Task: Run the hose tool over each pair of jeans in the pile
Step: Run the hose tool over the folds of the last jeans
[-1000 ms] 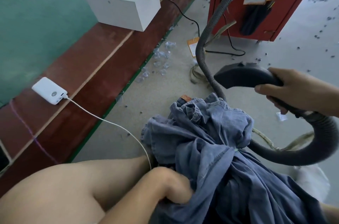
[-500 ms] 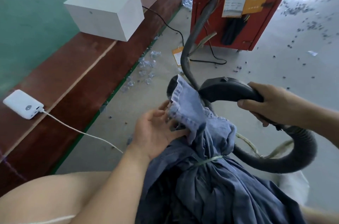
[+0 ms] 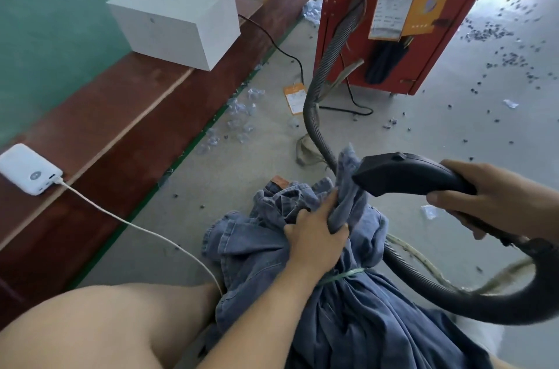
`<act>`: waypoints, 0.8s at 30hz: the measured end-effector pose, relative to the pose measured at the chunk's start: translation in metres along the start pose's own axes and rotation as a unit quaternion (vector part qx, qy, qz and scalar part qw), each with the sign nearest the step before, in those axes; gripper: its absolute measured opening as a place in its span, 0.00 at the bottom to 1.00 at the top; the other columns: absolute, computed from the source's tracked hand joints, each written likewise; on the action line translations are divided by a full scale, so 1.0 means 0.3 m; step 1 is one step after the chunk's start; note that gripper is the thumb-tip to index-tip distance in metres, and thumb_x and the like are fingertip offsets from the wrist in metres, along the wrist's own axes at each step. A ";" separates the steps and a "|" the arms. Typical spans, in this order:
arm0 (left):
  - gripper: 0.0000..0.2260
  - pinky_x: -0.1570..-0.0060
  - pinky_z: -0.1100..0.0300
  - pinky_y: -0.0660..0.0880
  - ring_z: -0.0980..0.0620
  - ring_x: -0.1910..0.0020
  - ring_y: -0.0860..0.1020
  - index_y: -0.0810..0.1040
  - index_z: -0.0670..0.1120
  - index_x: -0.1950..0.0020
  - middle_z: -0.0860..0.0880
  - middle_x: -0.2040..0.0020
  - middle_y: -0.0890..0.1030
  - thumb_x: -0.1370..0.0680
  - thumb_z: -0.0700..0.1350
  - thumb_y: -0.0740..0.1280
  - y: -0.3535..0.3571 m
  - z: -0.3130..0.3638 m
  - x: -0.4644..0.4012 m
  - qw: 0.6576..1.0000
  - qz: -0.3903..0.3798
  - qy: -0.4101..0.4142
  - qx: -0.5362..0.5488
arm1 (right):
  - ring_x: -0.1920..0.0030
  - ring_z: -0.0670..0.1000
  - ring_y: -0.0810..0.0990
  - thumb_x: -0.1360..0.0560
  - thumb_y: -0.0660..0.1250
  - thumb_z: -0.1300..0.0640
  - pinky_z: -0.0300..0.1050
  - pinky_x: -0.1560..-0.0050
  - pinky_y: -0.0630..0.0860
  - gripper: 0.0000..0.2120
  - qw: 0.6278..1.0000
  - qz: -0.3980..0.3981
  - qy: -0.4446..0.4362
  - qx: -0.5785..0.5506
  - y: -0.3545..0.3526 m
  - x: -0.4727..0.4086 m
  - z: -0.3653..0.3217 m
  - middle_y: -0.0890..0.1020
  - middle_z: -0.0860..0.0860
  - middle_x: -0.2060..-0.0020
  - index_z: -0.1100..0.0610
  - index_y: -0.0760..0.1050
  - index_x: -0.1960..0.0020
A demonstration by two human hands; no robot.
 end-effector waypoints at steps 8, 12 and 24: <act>0.17 0.54 0.52 0.74 0.49 0.54 0.70 0.84 0.64 0.40 0.54 0.58 0.72 0.22 0.44 0.68 -0.005 0.031 0.157 0.956 0.119 0.231 -0.134 | 0.75 0.64 0.81 0.38 0.73 0.24 0.57 0.76 0.79 0.31 0.990 0.073 0.046 -0.116 -0.108 0.053 0.080 0.81 0.60 0.70 0.49 0.78 0.51; 0.21 0.52 0.50 0.77 0.46 0.49 0.74 0.89 0.56 0.49 0.52 0.53 0.77 0.33 0.32 0.77 -0.037 -0.084 0.179 0.959 0.135 0.203 -0.145 | 0.75 0.64 0.79 0.31 0.74 0.34 0.62 0.75 0.79 0.22 0.988 0.096 0.039 -0.113 -0.144 0.057 0.102 0.80 0.59 0.69 0.50 0.78 0.50; 0.35 0.31 0.40 0.65 0.45 0.31 0.65 0.77 0.54 0.43 0.53 0.36 0.71 0.34 0.80 0.60 -0.071 -0.186 0.146 0.980 0.034 -0.165 -0.103 | 0.74 0.55 0.82 0.25 0.69 0.42 0.52 0.74 0.80 0.04 0.990 -0.066 0.061 0.106 -0.006 0.053 0.144 0.82 0.55 0.72 0.38 0.74 0.54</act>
Point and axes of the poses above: each hand's wrist, its own x-axis away from the middle knuckle, its own y-axis out of the palm, z = x × y, the point moved 8 cm from there along -x, towards the middle knuckle
